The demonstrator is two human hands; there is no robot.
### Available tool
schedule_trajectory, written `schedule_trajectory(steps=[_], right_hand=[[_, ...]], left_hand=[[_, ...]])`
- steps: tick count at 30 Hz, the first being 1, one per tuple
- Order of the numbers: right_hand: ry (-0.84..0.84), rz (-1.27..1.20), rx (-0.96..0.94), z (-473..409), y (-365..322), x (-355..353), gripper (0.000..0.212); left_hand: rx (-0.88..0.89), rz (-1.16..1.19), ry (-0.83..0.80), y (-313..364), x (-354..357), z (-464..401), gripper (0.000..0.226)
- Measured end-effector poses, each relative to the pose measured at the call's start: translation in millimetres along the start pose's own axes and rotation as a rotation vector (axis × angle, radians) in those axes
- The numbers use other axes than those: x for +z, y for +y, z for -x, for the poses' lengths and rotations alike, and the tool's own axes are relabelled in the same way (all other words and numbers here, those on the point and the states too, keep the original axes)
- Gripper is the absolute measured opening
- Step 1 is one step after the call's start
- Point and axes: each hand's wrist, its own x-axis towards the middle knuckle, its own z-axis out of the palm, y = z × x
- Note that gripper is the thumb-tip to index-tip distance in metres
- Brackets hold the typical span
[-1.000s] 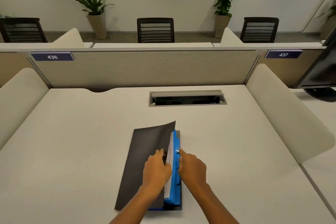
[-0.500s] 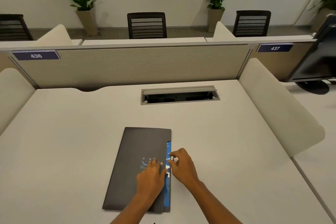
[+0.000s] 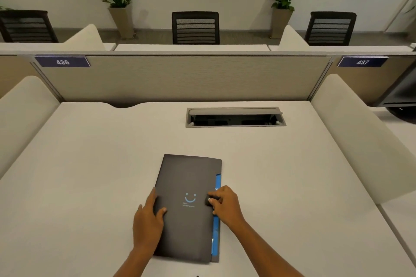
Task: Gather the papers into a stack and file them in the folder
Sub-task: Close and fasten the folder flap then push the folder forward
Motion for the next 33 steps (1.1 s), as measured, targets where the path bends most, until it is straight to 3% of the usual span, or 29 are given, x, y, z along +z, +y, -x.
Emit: schedule_trajectory(steps=[5, 12, 19, 33], right_hand=[[0.006, -0.001, 0.083, -4.7, -3.1, 4.9, 0.028], [0.071, 0.004, 0.209, -7.8, -11.0, 3.5, 0.02], [0.094, 0.105, 0.304, -10.1, -23.2, 0.8, 0.036], [0.059, 0.233, 0.361, -16.0, -40.6, 1.1, 0.052]], left_hand=[[-0.042, 0.194, 0.147, -4.0, -13.1, -14.5, 0.05], [-0.144, 0.159, 0.106, -14.5, -16.7, -29.8, 0.022], [-0.25, 0.113, 0.037, -17.6, -16.1, -41.6, 0.026], [-0.221, 0.034, -0.004, -18.0, -18.0, -49.0, 0.028]])
